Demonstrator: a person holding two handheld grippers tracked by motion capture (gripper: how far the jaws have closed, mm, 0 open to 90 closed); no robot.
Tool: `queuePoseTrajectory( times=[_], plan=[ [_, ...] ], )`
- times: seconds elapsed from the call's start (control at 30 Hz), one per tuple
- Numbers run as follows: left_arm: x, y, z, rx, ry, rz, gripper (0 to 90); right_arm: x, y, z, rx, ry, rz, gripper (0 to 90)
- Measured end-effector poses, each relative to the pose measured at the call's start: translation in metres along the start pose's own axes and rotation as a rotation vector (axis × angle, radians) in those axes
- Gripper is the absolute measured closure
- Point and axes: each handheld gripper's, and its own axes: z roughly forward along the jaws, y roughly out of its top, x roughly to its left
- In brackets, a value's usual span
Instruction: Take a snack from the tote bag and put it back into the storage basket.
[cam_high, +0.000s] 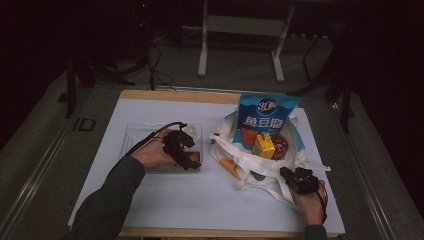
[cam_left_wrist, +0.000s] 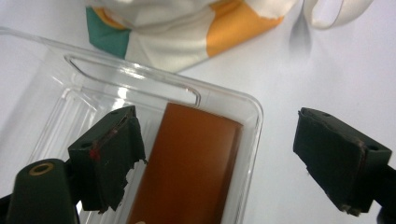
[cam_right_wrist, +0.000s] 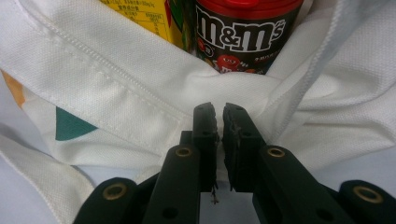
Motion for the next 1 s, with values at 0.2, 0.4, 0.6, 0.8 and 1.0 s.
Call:
queuePoseTrajectory(
  times=[0.2,0.4,0.6,0.8,1.0],
  plan=[
    [-0.003,0.002,-0.005,-0.021,0.007,0.006,15.1,0.0,0.0,0.0,0.0,0.001,0.0,83.4],
    [-0.008,0.006,-0.012,-0.052,0.023,0.022,15.2,-0.001,0.0,0.0,-0.002,0.006,0.005,83.1],
    [-0.012,0.012,-0.018,-0.084,0.043,0.021,15.4,-0.001,-0.001,0.0,-0.003,0.006,0.009,82.9],
    [-0.015,0.02,-0.022,-0.125,0.058,0.012,14.9,-0.001,-0.001,0.001,-0.005,0.007,0.013,82.9],
    [-0.015,0.027,-0.024,-0.158,0.062,-0.005,14.1,-0.002,-0.001,0.001,-0.004,0.011,0.018,82.8]
  ],
)
